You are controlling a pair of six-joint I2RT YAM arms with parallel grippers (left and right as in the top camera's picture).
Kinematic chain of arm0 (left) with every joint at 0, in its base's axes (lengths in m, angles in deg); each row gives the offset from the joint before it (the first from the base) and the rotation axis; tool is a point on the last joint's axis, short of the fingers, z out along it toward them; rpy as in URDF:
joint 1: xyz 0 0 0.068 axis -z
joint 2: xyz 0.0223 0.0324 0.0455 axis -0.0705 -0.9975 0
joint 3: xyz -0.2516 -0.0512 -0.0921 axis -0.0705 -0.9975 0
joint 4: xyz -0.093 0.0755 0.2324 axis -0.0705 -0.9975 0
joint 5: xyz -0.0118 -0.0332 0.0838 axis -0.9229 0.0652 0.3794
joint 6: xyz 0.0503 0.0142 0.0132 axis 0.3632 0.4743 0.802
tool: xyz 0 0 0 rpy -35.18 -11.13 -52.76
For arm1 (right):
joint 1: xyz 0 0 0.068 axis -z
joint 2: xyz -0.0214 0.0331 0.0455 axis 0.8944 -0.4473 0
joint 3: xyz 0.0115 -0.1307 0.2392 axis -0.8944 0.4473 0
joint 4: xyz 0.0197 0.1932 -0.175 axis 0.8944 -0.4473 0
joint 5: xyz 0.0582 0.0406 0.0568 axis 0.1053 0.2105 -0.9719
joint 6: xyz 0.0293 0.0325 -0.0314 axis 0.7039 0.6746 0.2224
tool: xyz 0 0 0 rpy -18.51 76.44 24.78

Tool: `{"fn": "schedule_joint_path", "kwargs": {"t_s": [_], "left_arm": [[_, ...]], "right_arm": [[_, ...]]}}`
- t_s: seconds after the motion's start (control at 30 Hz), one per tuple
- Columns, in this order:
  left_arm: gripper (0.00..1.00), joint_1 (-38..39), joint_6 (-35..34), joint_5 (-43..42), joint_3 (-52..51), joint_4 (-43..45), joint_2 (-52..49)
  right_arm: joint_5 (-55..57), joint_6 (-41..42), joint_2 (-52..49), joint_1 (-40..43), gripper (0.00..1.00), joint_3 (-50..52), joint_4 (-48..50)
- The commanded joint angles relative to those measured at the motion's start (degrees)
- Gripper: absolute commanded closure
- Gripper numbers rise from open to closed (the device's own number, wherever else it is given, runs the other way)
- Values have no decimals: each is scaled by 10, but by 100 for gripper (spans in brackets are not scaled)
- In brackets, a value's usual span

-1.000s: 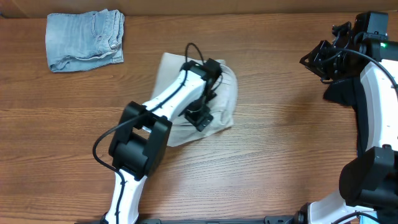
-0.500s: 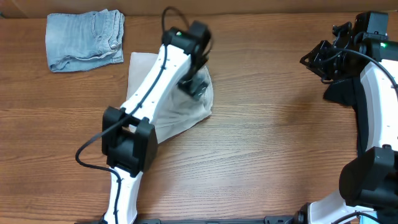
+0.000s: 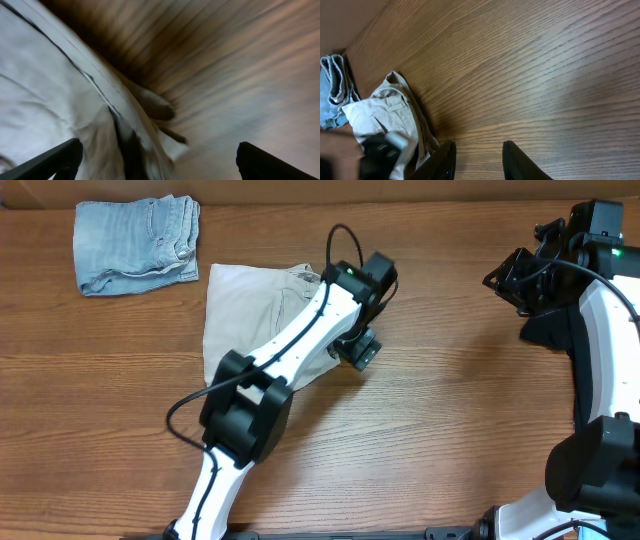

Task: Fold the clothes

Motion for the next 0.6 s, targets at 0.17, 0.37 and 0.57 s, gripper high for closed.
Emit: {"fn": "schedule_joint_path", "kwargs": {"t_s": [0.17,0.37,0.57], "left_arm": [[0,-7,-49,74,-23,20,-66],[4,-13,-49,99,-24,20,-93],[39,-27,-49,103,-24,15,-96]], "right_arm": [[10,-11,0,0,63,-1,3],[25,-11,0,0,60,-1,3],[31,-11,0,0,59,-1,5]]}}
